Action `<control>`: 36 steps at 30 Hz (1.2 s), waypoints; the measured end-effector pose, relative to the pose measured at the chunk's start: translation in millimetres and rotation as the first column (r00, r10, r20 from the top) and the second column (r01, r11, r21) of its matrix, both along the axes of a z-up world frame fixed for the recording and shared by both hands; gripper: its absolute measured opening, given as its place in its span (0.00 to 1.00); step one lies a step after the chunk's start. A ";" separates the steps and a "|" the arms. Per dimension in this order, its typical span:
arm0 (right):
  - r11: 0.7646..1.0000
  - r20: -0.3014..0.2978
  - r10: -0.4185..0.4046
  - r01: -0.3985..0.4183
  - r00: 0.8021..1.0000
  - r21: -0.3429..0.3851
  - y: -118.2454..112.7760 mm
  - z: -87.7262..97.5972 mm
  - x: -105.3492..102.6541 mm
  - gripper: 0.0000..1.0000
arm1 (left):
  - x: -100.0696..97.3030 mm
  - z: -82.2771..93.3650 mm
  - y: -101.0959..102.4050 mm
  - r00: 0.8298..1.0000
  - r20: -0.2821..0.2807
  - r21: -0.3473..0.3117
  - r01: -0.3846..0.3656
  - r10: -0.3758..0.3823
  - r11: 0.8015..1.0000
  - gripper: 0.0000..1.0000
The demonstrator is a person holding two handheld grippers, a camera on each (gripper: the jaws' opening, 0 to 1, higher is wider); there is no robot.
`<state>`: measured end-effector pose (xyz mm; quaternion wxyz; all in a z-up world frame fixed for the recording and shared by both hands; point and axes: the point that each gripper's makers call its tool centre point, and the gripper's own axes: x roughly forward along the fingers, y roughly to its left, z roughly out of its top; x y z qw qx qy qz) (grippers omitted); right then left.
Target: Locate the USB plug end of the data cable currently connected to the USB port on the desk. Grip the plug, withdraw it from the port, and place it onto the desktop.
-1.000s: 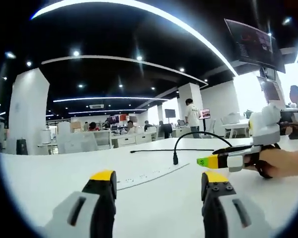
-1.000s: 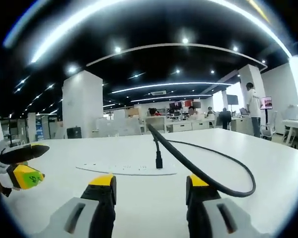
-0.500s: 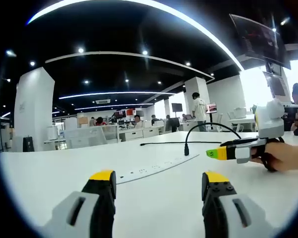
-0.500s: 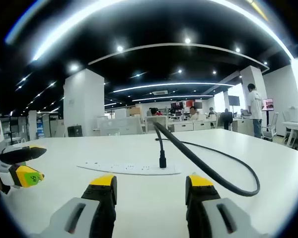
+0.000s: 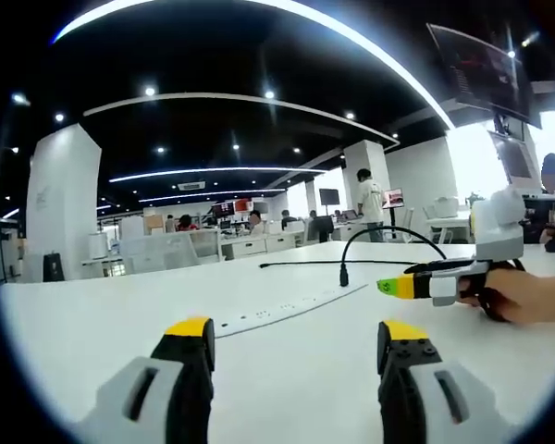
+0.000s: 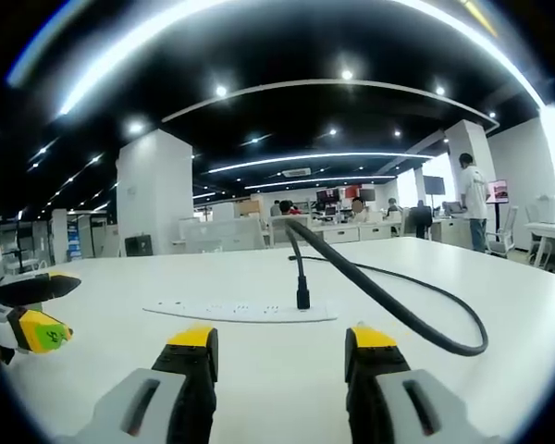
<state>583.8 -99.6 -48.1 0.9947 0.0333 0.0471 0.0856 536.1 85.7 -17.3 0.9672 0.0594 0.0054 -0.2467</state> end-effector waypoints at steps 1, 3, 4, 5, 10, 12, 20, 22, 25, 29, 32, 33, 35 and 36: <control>1.000 0.000 0.001 -0.001 1.000 -0.001 0.0 -0.1 0.0 0.56 | -0.2 0.6 0.1 1.000 0.001 -0.005 0.000 0.000 1.000 0.72; 1.000 0.001 0.002 -0.002 1.000 -0.003 0.4 0.0 0.3 0.56 | 0.3 2.2 0.7 1.000 0.003 -0.015 -0.001 0.001 1.000 0.72; 1.000 0.001 0.002 -0.002 1.000 -0.002 0.5 0.1 0.5 0.56 | 0.6 3.3 1.2 1.000 0.005 -0.019 -0.003 0.003 1.000 0.72; 1.000 0.001 0.003 -0.003 1.000 -0.002 0.5 0.2 0.4 0.56 | 0.9 4.1 1.2 1.000 0.008 -0.019 -0.004 0.004 1.000 0.72; 1.000 0.001 0.003 -0.003 1.000 -0.005 0.5 -0.2 0.9 0.56 | 0.7 7.6 0.5 1.000 0.013 -0.029 -0.002 0.002 1.000 0.72; 1.000 0.001 0.004 -0.004 1.000 -0.008 0.8 -0.4 1.0 0.56 | 0.0 9.1 0.3 1.000 0.016 -0.031 -0.003 0.003 1.000 0.72; 1.000 -0.002 0.004 -0.004 1.000 -0.021 1.2 -1.1 3.3 0.56 | -0.8 15.1 -1.8 1.000 0.022 -0.038 0.001 0.000 0.999 0.72; 1.000 -0.002 0.004 -0.004 1.000 -0.022 1.2 -1.0 3.3 0.56 | -0.5 15.7 -2.1 1.000 0.024 -0.038 0.001 0.000 0.999 0.72; 1.000 0.000 0.004 -0.004 1.000 -0.017 0.0 0.1 4.1 0.56 | 2.5 17.7 -2.0 1.000 0.030 -0.042 -0.001 0.003 0.999 0.72; 0.999 0.000 0.010 -0.010 1.000 -0.038 -0.5 0.9 4.7 0.56 | 5.6 20.7 0.2 0.999 0.044 -0.045 -0.009 0.011 0.999 0.71; 0.998 0.000 0.019 -0.019 1.000 -0.058 -0.9 1.7 4.9 0.56 | 8.6 21.7 0.9 0.999 0.051 -0.033 -0.016 0.018 0.999 0.71; 0.998 -0.001 0.020 -0.020 1.000 -0.058 -1.2 2.0 5.1 0.56 | 8.7 22.0 1.0 0.998 0.052 -0.032 -0.017 0.019 0.999 0.71; 0.997 0.000 0.024 -0.024 1.000 -0.067 -5.6 5.1 6.9 0.56 | 10.7 26.5 0.6 0.998 0.060 -0.026 -0.018 0.019 1.000 0.71; 0.997 0.000 0.025 -0.025 1.000 -0.067 -7.1 5.7 7.5 0.56 | 11.6 29.4 0.3 0.998 0.066 -0.030 -0.017 0.019 0.999 0.71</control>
